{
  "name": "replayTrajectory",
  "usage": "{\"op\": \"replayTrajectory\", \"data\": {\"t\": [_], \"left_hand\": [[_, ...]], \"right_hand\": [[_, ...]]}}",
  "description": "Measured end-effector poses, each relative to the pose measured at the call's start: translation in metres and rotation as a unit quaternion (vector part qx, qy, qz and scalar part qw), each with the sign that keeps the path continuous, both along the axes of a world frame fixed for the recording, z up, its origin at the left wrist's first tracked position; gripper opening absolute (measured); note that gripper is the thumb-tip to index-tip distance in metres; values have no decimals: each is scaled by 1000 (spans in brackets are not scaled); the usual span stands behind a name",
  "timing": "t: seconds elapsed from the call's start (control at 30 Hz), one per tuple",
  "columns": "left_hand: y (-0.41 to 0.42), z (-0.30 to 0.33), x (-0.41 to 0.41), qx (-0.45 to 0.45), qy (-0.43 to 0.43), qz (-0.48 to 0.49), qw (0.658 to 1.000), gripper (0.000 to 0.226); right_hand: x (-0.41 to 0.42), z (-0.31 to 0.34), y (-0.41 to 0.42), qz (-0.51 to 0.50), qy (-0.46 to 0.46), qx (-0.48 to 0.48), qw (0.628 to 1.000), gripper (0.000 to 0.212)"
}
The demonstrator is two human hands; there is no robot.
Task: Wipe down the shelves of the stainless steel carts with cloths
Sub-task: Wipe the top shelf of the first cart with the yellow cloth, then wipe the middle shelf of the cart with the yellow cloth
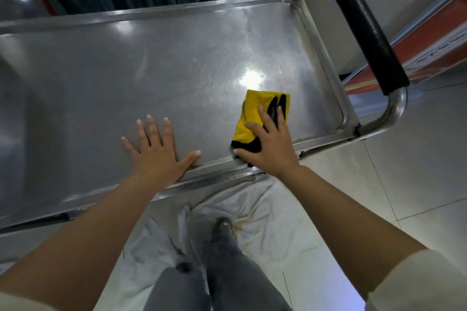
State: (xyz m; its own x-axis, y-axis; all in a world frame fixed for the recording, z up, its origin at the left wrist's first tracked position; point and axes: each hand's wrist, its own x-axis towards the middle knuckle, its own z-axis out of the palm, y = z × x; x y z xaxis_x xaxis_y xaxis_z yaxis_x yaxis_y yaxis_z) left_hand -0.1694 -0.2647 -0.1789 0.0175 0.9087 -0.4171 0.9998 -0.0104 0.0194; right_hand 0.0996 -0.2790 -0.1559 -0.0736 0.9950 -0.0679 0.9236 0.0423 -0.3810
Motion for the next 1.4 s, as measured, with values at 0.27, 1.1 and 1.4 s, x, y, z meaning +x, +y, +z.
{"op": "replayTrajectory", "data": {"t": [0.27,1.1,1.4], "left_hand": [[-42,30,-53,0,-112,-91,989,98],[-202,12,-133,-30,-63,-102,992,67],[-171,-121,-103,-9,-9,-175,985,67]], "right_hand": [[-50,5,-26,-7,40,-11,999,44],[-83,23,-189,10,112,-66,991,45],[-82,-143,-132,98,87,-56,990,43]]}}
